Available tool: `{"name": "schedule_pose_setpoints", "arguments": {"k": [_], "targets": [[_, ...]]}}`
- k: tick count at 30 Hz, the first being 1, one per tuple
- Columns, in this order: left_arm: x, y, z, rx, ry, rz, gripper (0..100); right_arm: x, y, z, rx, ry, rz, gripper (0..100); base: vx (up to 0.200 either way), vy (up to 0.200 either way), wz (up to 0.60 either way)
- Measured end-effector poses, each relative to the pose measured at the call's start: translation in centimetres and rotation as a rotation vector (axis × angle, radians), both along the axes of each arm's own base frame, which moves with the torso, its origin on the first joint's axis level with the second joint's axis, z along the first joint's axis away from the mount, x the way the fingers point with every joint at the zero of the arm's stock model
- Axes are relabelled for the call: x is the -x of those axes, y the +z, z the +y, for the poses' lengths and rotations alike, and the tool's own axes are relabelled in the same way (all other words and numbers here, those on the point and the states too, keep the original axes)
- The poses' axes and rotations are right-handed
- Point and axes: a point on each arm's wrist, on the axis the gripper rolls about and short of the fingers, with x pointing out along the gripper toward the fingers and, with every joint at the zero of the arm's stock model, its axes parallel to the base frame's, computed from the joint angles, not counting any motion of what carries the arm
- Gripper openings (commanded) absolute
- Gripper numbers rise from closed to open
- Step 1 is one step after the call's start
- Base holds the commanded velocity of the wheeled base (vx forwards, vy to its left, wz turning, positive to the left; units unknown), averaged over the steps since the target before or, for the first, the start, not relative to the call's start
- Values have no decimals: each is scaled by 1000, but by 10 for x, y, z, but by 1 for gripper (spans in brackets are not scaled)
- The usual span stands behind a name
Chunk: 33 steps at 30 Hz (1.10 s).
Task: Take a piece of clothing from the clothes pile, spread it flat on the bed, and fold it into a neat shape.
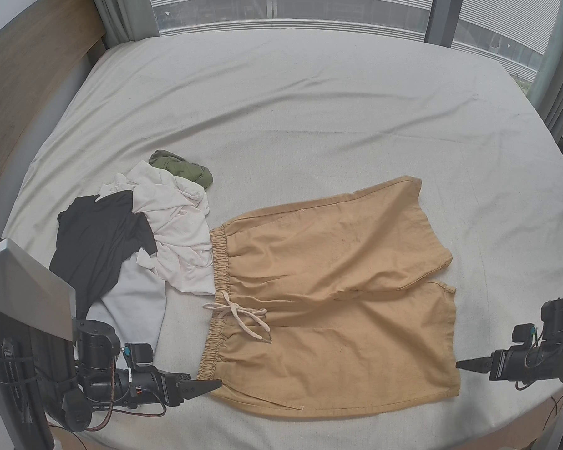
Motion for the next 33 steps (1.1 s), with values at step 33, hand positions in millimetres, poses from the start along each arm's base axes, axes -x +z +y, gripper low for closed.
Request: {"name": "schedule_pose_setpoints", "arguments": {"k": [33], "targets": [[-9, 11, -4, 31, -17, -72, 100, -115, -4, -3, -4, 17, -354, 100, 0, 0, 0]]}}
